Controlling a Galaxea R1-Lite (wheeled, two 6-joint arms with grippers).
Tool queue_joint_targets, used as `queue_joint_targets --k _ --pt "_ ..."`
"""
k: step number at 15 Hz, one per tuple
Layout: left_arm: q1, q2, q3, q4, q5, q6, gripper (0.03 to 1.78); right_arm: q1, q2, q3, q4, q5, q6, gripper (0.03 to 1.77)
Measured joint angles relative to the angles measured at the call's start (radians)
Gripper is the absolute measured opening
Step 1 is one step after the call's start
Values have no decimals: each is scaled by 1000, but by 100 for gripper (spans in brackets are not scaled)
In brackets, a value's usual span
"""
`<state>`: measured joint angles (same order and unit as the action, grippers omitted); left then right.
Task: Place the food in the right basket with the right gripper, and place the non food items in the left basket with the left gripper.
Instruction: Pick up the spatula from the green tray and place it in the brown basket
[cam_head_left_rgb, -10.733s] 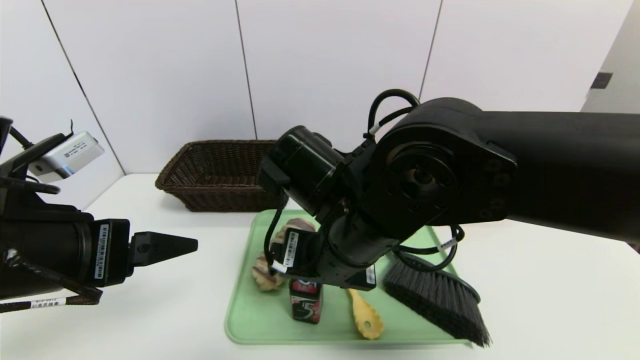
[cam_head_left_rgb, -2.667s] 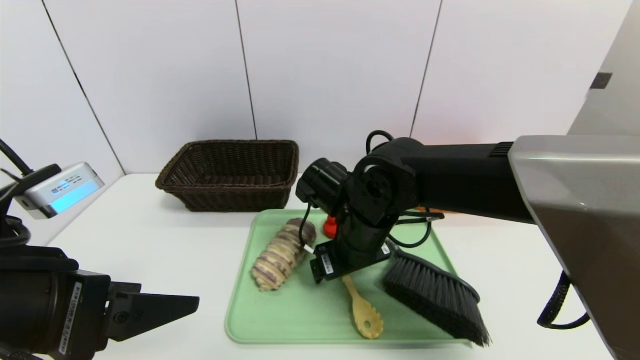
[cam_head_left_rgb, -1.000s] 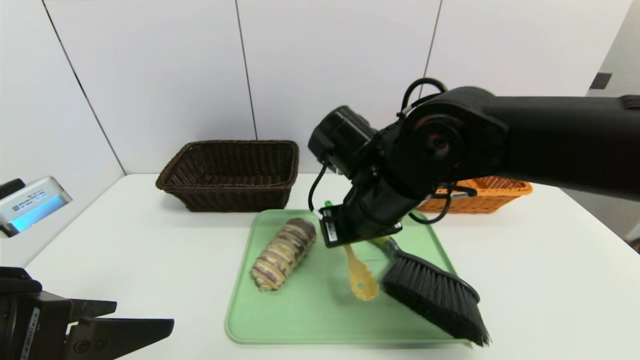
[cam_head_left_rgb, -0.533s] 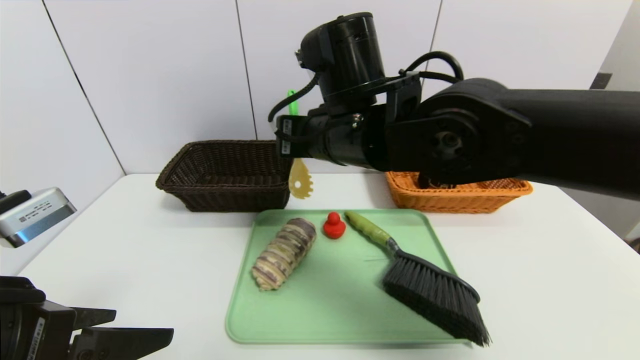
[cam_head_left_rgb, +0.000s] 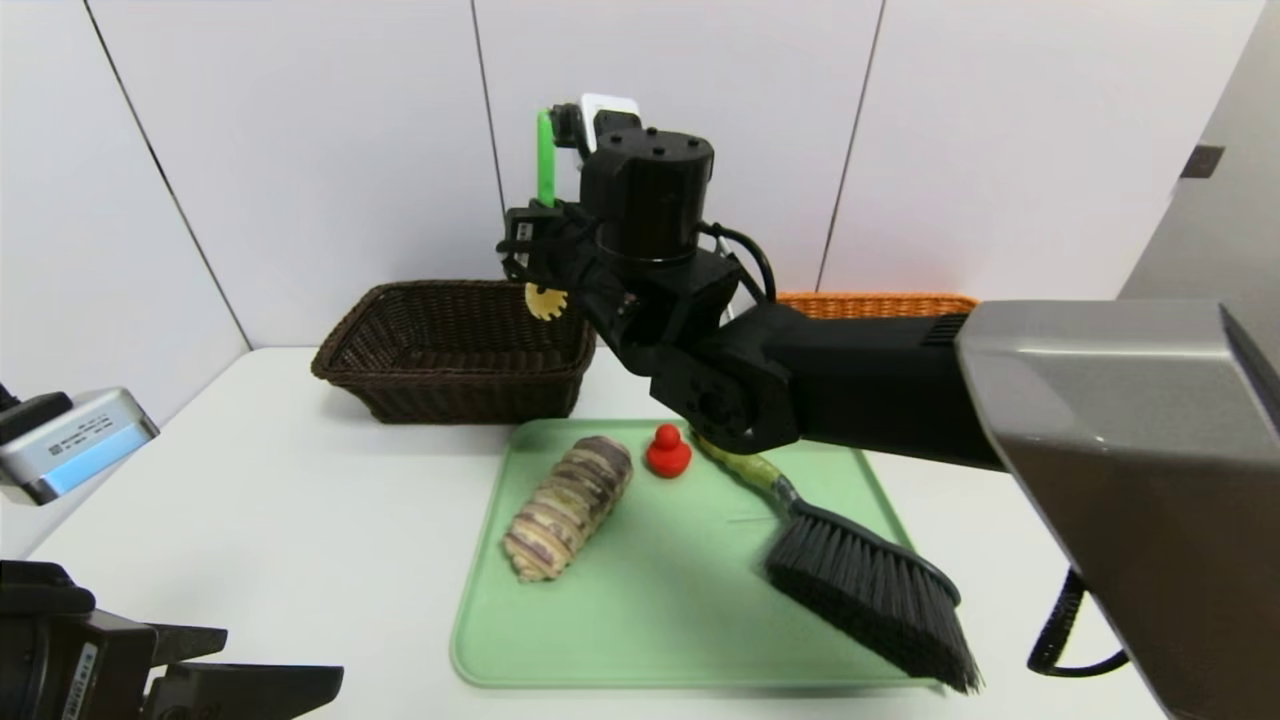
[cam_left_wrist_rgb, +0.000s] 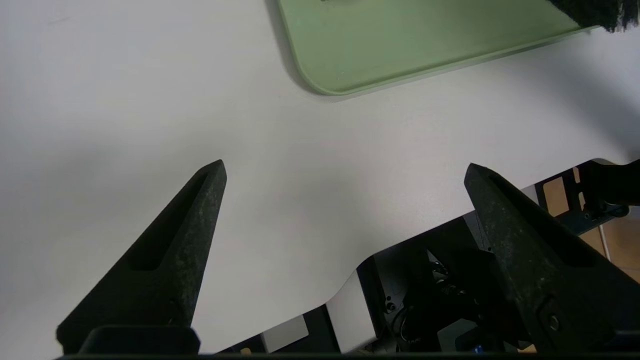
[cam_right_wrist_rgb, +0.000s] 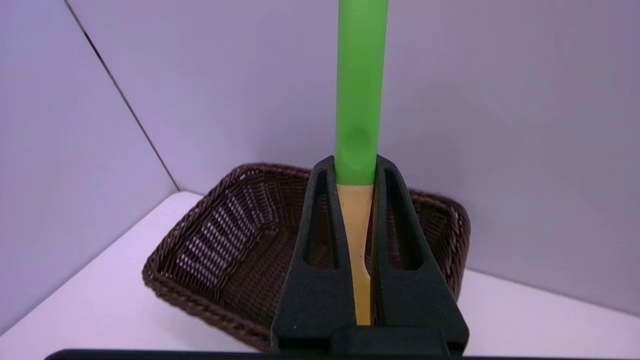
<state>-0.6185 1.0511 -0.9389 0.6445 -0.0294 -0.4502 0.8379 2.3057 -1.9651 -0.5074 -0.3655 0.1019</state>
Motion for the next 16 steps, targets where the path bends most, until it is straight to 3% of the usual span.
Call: queue_joint_targets --k 2,7,16 --pt "14 -2 8 8 0 3 169 -35 48 -1 -104 10 -37 14" --pt "20 5 5 6 1 10 169 -93 104 -1 -126 90 -39 14" --pt "22 12 15 7 1 11 169 -59 140 -1 -174 117 -40 14"
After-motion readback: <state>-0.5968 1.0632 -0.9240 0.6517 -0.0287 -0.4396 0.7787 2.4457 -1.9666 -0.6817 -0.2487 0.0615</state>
